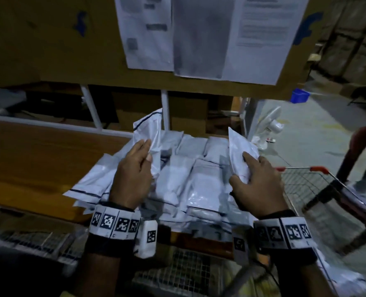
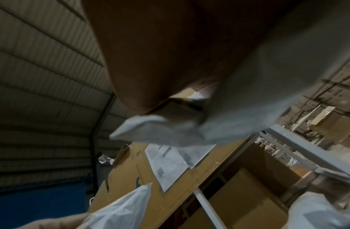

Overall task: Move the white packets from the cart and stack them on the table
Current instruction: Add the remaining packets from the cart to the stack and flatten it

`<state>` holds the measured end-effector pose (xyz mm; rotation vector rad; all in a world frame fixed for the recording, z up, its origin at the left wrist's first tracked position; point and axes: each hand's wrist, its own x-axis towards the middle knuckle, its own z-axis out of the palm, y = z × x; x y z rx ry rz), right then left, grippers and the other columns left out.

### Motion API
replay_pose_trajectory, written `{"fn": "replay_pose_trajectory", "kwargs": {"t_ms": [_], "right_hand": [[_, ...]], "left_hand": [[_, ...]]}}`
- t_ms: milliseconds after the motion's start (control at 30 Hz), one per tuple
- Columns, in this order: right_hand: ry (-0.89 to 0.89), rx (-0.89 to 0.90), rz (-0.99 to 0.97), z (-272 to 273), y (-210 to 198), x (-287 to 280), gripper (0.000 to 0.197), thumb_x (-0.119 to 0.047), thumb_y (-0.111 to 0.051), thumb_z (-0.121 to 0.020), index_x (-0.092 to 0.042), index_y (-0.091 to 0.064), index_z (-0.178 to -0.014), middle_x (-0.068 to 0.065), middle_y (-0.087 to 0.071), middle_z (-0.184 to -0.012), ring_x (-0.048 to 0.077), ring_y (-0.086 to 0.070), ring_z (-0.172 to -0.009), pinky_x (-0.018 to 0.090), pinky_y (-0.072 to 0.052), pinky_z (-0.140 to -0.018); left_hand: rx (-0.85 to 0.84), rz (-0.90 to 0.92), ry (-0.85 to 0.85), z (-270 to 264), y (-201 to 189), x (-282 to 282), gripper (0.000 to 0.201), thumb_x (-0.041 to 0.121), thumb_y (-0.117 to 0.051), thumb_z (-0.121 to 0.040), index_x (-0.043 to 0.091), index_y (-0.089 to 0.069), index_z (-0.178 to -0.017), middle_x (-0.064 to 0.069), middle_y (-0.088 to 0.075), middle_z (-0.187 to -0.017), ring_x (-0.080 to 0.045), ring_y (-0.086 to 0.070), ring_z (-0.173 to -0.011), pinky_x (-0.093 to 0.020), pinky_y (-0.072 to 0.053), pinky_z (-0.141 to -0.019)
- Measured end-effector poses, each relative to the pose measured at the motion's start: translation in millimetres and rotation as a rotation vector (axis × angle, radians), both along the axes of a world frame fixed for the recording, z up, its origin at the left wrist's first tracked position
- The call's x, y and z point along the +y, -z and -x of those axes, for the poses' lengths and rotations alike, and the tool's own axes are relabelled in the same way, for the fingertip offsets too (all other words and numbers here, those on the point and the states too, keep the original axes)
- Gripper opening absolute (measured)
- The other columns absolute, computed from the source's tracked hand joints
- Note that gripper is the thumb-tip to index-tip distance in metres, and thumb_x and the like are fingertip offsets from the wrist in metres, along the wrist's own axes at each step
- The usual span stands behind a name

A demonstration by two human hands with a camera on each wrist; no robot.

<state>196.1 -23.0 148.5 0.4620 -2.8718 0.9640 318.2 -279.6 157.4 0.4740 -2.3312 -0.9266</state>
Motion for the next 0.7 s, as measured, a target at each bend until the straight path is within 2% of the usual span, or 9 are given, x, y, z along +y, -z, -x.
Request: {"fn": "replay_pose_trajectory", "kwargs": {"t_ms": [100, 167, 233, 367, 500, 567, 700], "right_hand": [[0.003, -0.012, 0.011, -5, 0, -55, 0.097, -0.067, -0.034, -0.061, -0.033, -0.037, -0.151, 0.012, -0.035, -0.153, 0.038, -0.035, -0.138, 0.054, -0.031, -0.113], [0.003, -0.041, 0.026, -5, -2, -85, 0.098, -0.068, -0.034, -0.061, -0.035, -0.034, -0.153, 0.012, -0.031, -0.156, 0.038, -0.031, -0.142, 0.054, -0.028, -0.115], [0.040, -0.048, 0.020, -1, -5, -108, 0.097, -0.069, -0.035, -0.062, -0.034, -0.034, -0.153, 0.013, -0.031, -0.157, 0.039, -0.033, -0.141, 0.055, -0.030, -0.114], [0.091, -0.021, 0.013, 10, -12, -143, 0.089, -0.067, -0.040, -0.067, -0.032, -0.038, -0.149, 0.014, -0.042, -0.149, 0.040, -0.043, -0.133, 0.057, -0.038, -0.108], [0.121, -0.039, 0.020, 17, -16, -171, 0.084, -0.064, -0.044, -0.068, -0.031, -0.042, -0.146, 0.015, -0.043, -0.146, 0.039, -0.044, -0.132, 0.057, -0.038, -0.107], [0.134, -0.052, 0.025, 18, -15, -181, 0.082, -0.063, -0.044, -0.068, -0.030, -0.043, -0.144, 0.015, -0.042, -0.148, 0.038, -0.041, -0.135, 0.057, -0.036, -0.110], [0.151, -0.048, 0.037, 20, -7, -195, 0.070, -0.058, -0.048, -0.069, -0.028, -0.051, -0.132, 0.015, -0.049, -0.137, 0.040, -0.047, -0.126, 0.057, -0.039, -0.106]], "left_hand": [[-0.013, 0.005, 0.003, -10, 9, -71, 0.042, 0.016, -0.044, -0.106, 0.015, -0.048, -0.148, -0.001, -0.043, -0.156, -0.016, -0.037, -0.144, -0.032, -0.029, -0.119], [-0.016, -0.018, 0.007, -13, 15, -112, 0.042, 0.016, -0.044, -0.106, 0.015, -0.049, -0.148, -0.001, -0.044, -0.155, -0.017, -0.038, -0.144, -0.042, -0.032, -0.120], [-0.053, -0.031, 0.010, -11, 19, -145, 0.042, 0.017, -0.043, -0.107, 0.014, -0.048, -0.148, -0.002, -0.043, -0.155, -0.018, -0.037, -0.144, -0.044, -0.032, -0.120], [-0.149, -0.007, 0.100, 5, 28, -194, 0.041, 0.017, -0.044, -0.106, 0.012, -0.050, -0.147, -0.003, -0.045, -0.154, -0.021, -0.040, -0.142, -0.045, -0.032, -0.119], [-0.338, 0.021, 0.130, 16, 47, -212, 0.043, 0.019, -0.045, -0.106, 0.013, -0.048, -0.149, -0.007, -0.039, -0.157, -0.027, -0.036, -0.144, -0.039, -0.029, -0.120], [-0.467, 0.071, 0.132, 17, 63, -209, 0.045, 0.023, -0.043, -0.106, 0.019, -0.045, -0.151, -0.007, -0.036, -0.160, -0.032, -0.038, -0.143, -0.043, -0.033, -0.117], [-0.632, 0.189, 0.112, 17, 90, -191, 0.048, 0.025, -0.040, -0.103, 0.029, -0.039, -0.152, -0.003, -0.033, -0.160, -0.037, -0.046, -0.132, -0.047, -0.043, -0.106]]}}
